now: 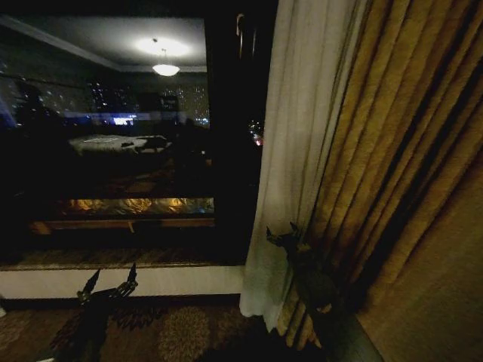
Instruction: Open the curtains by pulling them apart, changing their state from closed to fully open.
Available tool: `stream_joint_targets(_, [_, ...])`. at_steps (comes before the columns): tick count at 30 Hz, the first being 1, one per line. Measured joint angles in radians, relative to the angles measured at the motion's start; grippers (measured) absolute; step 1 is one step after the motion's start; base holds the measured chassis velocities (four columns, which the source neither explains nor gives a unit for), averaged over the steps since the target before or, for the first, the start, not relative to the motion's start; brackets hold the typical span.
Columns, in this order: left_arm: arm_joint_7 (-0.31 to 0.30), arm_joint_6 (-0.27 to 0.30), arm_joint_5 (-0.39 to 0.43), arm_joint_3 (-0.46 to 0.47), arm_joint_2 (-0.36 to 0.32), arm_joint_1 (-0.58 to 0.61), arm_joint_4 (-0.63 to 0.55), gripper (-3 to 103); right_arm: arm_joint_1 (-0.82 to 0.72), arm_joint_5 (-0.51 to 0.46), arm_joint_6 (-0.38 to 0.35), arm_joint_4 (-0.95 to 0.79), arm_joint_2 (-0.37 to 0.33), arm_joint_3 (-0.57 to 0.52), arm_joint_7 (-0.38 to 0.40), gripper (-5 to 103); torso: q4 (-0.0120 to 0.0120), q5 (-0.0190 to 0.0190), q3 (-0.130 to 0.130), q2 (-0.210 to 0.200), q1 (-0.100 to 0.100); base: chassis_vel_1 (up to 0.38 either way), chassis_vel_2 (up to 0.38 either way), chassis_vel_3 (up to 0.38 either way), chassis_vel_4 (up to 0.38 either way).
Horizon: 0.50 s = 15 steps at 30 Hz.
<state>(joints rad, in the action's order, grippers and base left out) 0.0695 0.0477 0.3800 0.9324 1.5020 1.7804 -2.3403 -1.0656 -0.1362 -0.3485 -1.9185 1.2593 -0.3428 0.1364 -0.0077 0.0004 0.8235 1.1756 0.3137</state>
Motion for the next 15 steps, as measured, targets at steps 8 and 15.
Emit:
stream_joint_targets(8, [-0.003,0.011,0.005,0.012,-0.023,-0.033,0.039,100,-0.015,0.002,0.002,-0.019,-0.002,0.005,0.000,100,0.0001,-0.0002,0.000,0.000,0.000,0.272,0.281,-0.280,-0.276])
stream_joint_targets(15, [-0.030,0.058,0.024,0.022,-0.085,-0.099,0.087,100,-0.055,-0.002,0.002,-0.063,-0.008,0.012,-0.003,100,0.0001,-0.0007,0.000,0.000,0.000,0.311,0.326,-0.325,-0.329])
